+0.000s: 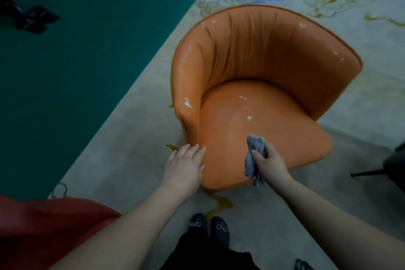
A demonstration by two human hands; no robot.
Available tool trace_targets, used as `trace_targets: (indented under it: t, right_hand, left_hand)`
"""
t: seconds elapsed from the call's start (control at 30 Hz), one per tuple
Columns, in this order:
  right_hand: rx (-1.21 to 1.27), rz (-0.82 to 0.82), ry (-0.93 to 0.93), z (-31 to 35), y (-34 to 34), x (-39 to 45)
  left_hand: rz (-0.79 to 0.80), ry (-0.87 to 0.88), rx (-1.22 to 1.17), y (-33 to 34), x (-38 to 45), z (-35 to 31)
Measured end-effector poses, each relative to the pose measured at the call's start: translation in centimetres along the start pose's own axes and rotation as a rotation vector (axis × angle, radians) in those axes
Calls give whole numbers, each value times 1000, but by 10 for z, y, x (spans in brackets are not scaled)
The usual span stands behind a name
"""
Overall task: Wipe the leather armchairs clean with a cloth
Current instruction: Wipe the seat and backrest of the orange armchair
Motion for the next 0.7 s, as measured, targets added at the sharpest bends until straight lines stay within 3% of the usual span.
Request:
trace_targets:
  t: [0.3, 0.47, 0.7]
  right_hand:
    - [51, -222, 96, -23, -48, 8]
    - [124, -275, 139, -36, -68, 23]
    - [154, -226, 155, -57, -108, 81]
  left_hand:
    - [59, 210, 157, 0, 55, -42]
    - [54, 165, 158, 0, 82, -58]
    - [43, 35, 128, 10, 132, -97]
Point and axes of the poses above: each hand's wrist, its own x-axis towards the middle knuckle, its own y-axis out of the palm, z = x × y, the point moved 4 cm from there along x, towards the middle knuckle, and after that the axes turned 13 degrees about -y, right-handed, at the moved point
